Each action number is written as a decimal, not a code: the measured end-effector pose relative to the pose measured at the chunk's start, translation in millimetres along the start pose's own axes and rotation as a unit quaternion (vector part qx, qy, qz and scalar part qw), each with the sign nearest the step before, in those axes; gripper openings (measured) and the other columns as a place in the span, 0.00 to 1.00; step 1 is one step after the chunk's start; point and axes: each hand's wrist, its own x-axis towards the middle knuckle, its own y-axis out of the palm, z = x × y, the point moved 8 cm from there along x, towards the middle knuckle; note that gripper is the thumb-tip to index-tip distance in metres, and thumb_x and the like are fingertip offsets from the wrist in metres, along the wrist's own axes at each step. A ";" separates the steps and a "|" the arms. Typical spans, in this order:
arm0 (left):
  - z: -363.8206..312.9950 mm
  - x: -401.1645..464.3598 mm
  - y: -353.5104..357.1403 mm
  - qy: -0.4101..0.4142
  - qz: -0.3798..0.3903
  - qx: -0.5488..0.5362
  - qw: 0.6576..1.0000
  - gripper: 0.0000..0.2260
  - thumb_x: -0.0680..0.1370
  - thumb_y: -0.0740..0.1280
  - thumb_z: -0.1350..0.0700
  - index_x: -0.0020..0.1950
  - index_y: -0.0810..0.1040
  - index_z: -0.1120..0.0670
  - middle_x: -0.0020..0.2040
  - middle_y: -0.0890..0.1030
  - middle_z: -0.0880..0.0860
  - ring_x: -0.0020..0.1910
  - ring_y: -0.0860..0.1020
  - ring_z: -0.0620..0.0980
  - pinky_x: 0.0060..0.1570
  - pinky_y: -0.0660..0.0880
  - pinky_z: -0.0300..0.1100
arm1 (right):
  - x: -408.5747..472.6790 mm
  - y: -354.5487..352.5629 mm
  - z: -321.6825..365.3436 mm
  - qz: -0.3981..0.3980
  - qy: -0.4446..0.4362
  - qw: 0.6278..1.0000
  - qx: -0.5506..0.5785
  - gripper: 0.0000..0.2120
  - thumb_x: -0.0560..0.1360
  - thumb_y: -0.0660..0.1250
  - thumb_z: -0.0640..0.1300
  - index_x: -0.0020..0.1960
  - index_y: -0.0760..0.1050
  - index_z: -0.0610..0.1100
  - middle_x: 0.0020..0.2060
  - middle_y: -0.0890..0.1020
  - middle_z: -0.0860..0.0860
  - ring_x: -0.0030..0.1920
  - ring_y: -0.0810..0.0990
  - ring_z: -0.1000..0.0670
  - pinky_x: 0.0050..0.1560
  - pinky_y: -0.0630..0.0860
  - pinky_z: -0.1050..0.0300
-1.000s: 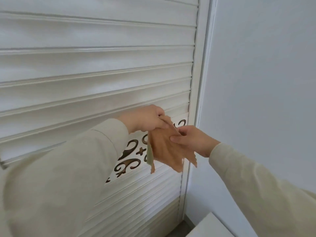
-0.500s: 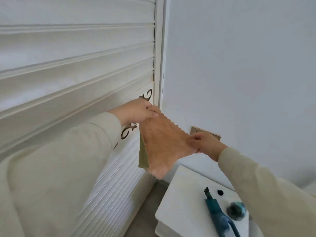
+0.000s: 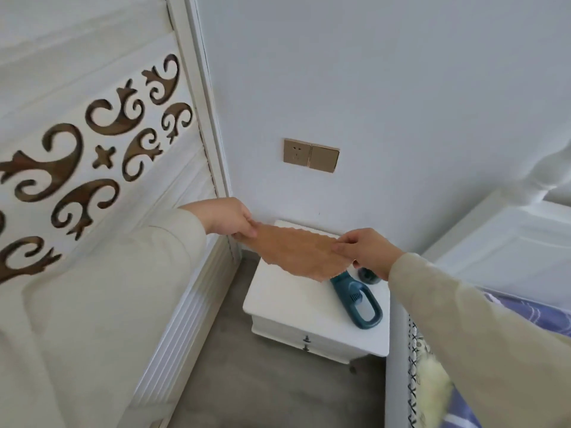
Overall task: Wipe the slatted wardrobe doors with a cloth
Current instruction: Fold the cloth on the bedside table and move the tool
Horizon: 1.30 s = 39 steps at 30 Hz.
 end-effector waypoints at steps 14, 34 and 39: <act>97.8 214.0 212.0 -0.055 -0.086 0.027 0.994 0.10 0.78 0.68 0.54 0.38 0.79 0.56 0.30 0.79 0.52 0.32 0.77 0.52 0.35 0.71 0.41 | 163.0 116.4 -209.0 -0.123 -0.016 0.991 -0.045 0.06 0.76 0.68 0.47 0.42 0.82 0.48 0.32 0.82 0.50 0.31 0.80 0.52 0.35 0.79 0.57; 148.7 304.6 296.3 -0.002 -0.205 -0.147 0.968 0.09 0.78 0.67 0.58 0.54 0.86 0.52 0.54 0.84 0.50 0.54 0.78 0.50 0.54 0.73 0.40 | 260.2 181.4 -251.5 -0.174 -0.115 0.922 -0.326 0.07 0.77 0.63 0.45 0.45 0.79 0.46 0.44 0.82 0.49 0.44 0.79 0.45 0.40 0.69 0.57; 147.2 309.5 297.5 0.000 -0.221 -0.123 0.968 0.10 0.78 0.66 0.59 0.53 0.86 0.52 0.54 0.84 0.51 0.54 0.79 0.52 0.55 0.75 0.43 | 262.1 177.8 -256.4 -0.191 -0.104 0.922 -0.321 0.07 0.78 0.64 0.47 0.45 0.78 0.46 0.42 0.81 0.49 0.41 0.76 0.47 0.38 0.67 0.57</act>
